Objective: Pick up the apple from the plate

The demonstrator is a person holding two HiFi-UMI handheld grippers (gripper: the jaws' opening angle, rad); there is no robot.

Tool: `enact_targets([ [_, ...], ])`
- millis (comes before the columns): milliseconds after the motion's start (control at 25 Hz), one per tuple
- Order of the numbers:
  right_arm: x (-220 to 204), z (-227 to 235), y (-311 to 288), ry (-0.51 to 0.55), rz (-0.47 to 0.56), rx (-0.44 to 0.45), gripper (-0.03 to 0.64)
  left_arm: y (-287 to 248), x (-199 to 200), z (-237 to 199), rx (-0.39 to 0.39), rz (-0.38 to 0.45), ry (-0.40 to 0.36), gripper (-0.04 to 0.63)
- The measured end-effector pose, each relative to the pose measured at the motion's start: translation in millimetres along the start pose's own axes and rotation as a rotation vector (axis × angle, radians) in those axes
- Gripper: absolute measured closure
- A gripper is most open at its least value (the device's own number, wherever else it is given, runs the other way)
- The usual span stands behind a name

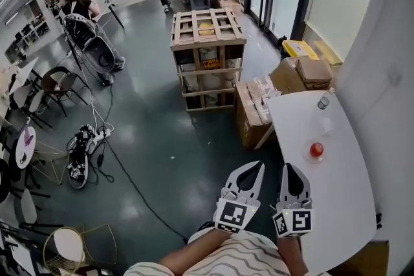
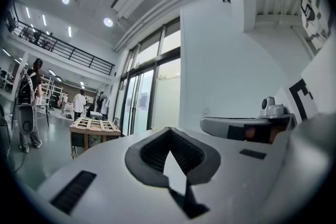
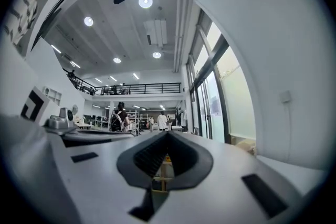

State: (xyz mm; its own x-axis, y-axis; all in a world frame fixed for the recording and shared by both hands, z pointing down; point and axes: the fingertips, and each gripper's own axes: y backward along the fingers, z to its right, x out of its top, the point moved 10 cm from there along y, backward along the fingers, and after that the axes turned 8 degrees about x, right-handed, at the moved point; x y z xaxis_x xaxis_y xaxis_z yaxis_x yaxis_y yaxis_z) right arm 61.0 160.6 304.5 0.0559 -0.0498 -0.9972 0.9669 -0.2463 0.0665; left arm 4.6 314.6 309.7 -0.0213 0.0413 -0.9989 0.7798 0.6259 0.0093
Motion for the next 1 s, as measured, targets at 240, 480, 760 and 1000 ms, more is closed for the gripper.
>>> enact_targets([
  [240,-8,-7,-47,-0.004,-0.010,-0.032,0.604,-33,-6,-42,-0.038,-0.013,-0.011,0.592],
  [480,-17,-4,-65,0.008,-0.049,-0.108,0.604,-61,-16,-61,-0.099,-0.027,0.016,0.592],
  [760,-11,15,-64,0.018,-0.079,-0.183,0.604,-87,-19,-47,-0.167,-0.045,0.053,0.592],
  [1000,-25,49,-65,-0.016,-0.048,-0.231,0.604,-119,-25,-28,-0.227,-0.062,0.003,0.592],
])
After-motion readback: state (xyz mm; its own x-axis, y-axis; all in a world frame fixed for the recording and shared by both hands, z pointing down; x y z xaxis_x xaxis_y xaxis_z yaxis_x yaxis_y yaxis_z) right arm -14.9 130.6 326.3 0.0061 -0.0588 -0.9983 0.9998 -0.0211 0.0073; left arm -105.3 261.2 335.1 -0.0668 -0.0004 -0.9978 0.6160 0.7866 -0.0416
